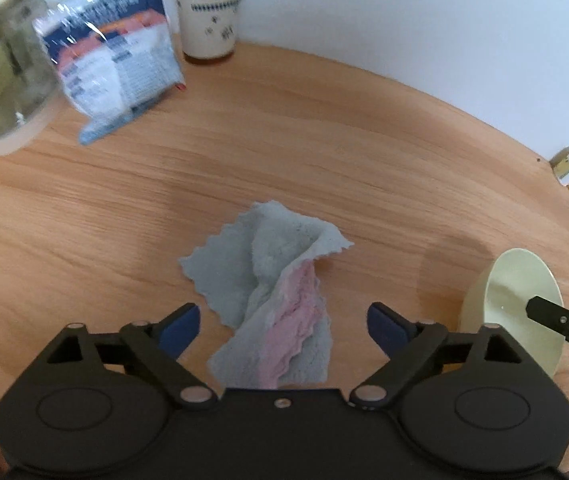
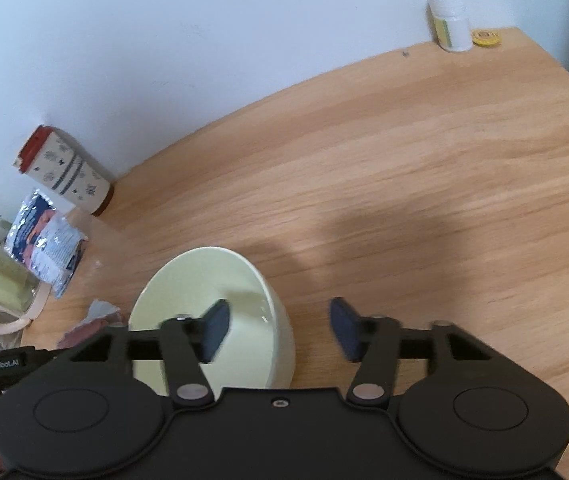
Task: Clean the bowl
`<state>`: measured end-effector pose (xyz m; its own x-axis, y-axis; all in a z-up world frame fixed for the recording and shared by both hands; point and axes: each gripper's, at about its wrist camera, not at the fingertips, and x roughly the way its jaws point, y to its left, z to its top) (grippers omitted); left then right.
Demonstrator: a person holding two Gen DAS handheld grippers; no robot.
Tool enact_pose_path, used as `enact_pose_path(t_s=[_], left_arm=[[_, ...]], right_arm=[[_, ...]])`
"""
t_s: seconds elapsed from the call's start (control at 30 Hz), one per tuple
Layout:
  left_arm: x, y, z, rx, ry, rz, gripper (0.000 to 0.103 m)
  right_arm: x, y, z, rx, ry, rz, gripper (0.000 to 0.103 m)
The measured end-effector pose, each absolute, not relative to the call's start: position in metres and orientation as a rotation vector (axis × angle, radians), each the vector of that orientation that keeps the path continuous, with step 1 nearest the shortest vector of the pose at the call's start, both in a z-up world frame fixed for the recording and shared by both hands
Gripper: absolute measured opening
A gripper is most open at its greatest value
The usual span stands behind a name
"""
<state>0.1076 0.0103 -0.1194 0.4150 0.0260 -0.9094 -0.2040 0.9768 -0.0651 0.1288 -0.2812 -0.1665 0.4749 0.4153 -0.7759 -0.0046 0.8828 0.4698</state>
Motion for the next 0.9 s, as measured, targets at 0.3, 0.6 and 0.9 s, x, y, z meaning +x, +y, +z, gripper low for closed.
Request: enact_pose_path(t_s=[0.3,0.6,0.9], left_arm=[[0.085,0.004,-0.083,-0.043,1.097,0.003,0.102],[0.047,0.019,-0.059,-0.016,1.113,-0.035,0.102],[0.022,0.027,-0.039,0.015,1.105,-0.129,0.102]], right_arm=[[0.095,-0.265,-0.130,0.262,0.998,0.219,0.103],[0.038,-0.236,-0.091,0.194,1.028,0.163,0.103],[-0.009,-0.227,-0.050,0.187,0.979,0.058,0.103]])
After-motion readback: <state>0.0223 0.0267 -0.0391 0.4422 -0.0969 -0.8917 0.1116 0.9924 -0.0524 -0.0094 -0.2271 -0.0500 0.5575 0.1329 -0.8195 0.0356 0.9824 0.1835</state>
